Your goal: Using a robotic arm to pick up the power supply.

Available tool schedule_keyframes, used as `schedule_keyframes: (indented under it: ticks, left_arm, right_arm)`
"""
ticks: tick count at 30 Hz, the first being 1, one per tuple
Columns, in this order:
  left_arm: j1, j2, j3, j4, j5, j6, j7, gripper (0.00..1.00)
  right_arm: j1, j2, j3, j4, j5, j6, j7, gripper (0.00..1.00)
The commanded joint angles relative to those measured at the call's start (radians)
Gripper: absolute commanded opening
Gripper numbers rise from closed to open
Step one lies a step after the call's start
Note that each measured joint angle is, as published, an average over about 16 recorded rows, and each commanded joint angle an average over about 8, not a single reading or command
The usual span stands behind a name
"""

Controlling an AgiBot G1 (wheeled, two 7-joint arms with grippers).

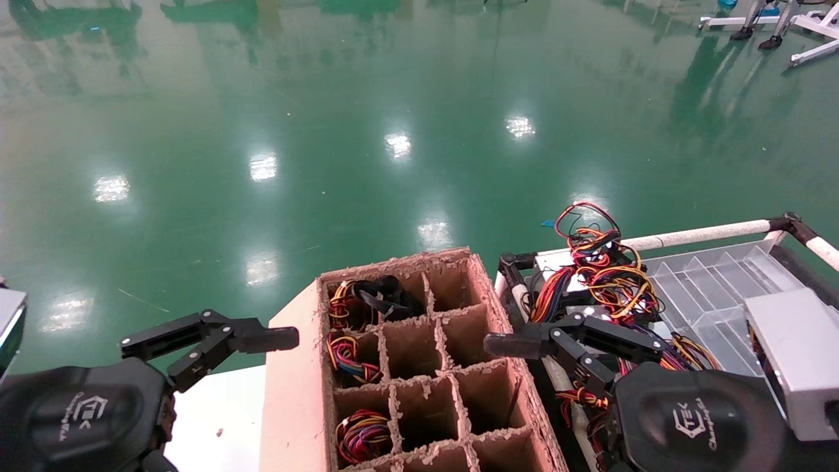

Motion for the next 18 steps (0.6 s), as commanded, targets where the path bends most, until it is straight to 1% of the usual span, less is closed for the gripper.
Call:
schedule_keyframes:
  ticks: [1,7,8,9,15,16,17,18]
  left_arm:
    - [0.0,0.0,0.0,0.0,0.0,0.0,0.0,1.0]
    - [0.0,0.0,0.0,0.0,0.0,0.0,0.0,1.0]
    - [0.0,0.0,0.0,0.0,0.0,0.0,0.0,0.98]
    - [0.0,0.0,0.0,0.0,0.0,0.0,0.0,0.89]
    - [0.0,0.0,0.0,0.0,0.0,0.0,0.0,0.14]
    - [0.0,0.0,0.0,0.0,0.0,0.0,0.0,0.04]
    - [0.0,0.0,0.0,0.0,0.0,0.0,0.0,0.0]
    - [0.0,0.0,0.0,0.0,0.0,0.0,0.0,0.0]
  right_arm:
    - [0.0,0.0,0.0,0.0,0.0,0.0,0.0,1.0]
    - [0.0,0.0,0.0,0.0,0.0,0.0,0.0,1.0]
    - [0.0,0.0,0.0,0.0,0.0,0.0,0.0,1.0]
    - [0.0,0.0,0.0,0.0,0.0,0.0,0.0,1.0]
    - [0.0,0.0,0.0,0.0,0.0,0.0,0.0,1.0]
    - [0.0,0.0,0.0,0.0,0.0,0.0,0.0,1.0]
    - [0.0,0.0,0.0,0.0,0.0,0.0,0.0,1.0]
    - [0.0,0.0,0.0,0.0,0.0,0.0,0.0,1.0]
